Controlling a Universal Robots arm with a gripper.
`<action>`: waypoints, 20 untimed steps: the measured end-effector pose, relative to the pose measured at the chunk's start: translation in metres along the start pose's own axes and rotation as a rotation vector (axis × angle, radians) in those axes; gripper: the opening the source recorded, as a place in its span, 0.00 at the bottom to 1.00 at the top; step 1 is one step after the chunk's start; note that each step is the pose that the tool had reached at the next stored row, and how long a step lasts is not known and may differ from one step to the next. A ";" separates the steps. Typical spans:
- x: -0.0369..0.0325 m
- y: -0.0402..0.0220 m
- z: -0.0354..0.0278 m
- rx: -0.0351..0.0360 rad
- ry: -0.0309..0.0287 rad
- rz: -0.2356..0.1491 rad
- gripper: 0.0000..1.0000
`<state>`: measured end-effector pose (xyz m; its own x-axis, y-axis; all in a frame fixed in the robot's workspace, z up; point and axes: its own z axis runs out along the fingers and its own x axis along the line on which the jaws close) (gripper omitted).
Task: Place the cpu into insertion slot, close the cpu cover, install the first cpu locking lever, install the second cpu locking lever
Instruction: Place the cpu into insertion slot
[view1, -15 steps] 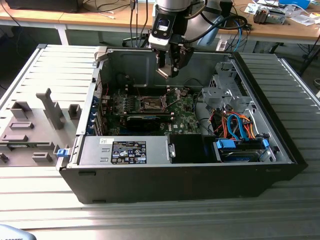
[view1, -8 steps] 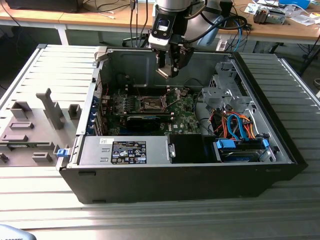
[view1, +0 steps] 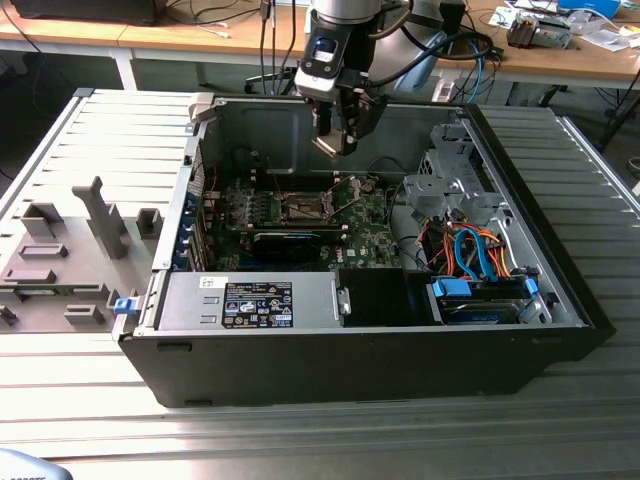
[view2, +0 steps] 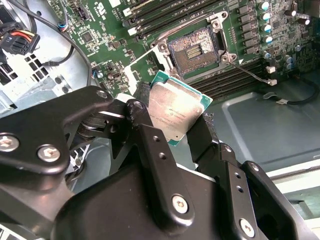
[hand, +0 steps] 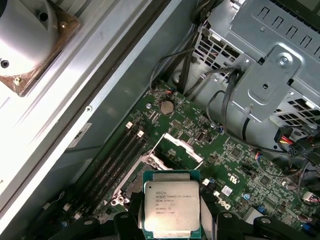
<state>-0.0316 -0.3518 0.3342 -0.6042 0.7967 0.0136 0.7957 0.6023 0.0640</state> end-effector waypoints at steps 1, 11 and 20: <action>0.0000 0.0000 0.0000 -0.0001 -0.0003 0.004 0.55; 0.0000 0.0000 0.0005 -0.0007 -0.0032 0.050 0.55; 0.0000 -0.0001 0.0008 -0.0011 -0.0053 0.084 0.55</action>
<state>-0.0317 -0.3518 0.3333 -0.5352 0.8446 0.0136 0.8434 0.5335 0.0640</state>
